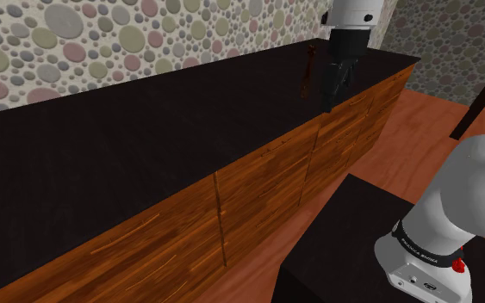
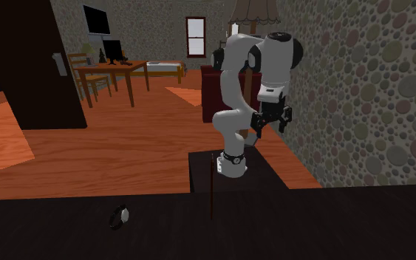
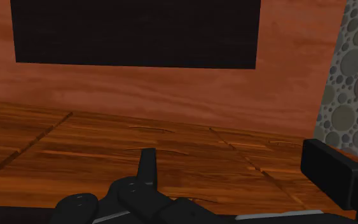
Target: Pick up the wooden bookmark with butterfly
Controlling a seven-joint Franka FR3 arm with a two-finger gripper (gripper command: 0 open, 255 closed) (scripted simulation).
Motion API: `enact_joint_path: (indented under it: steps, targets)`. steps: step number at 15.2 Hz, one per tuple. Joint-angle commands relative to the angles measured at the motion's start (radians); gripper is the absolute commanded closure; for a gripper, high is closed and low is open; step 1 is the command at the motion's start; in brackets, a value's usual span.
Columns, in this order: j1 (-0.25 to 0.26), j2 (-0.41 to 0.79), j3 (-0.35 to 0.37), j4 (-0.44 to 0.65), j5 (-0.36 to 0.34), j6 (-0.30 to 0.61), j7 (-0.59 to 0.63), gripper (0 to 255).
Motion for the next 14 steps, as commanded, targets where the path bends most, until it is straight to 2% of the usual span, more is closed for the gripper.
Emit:
enact_joint_path:
  steps: [1,7,14]
  targets:
    - [0.000,0.000,0.000,0.000,0.000,0.000,0.000,0]
    - [-0.095,0.215,0.038,0.176,-0.053,0.050,0.206,0]
    - [-0.192,0.439,0.055,0.411,-0.143,0.040,0.450,0]
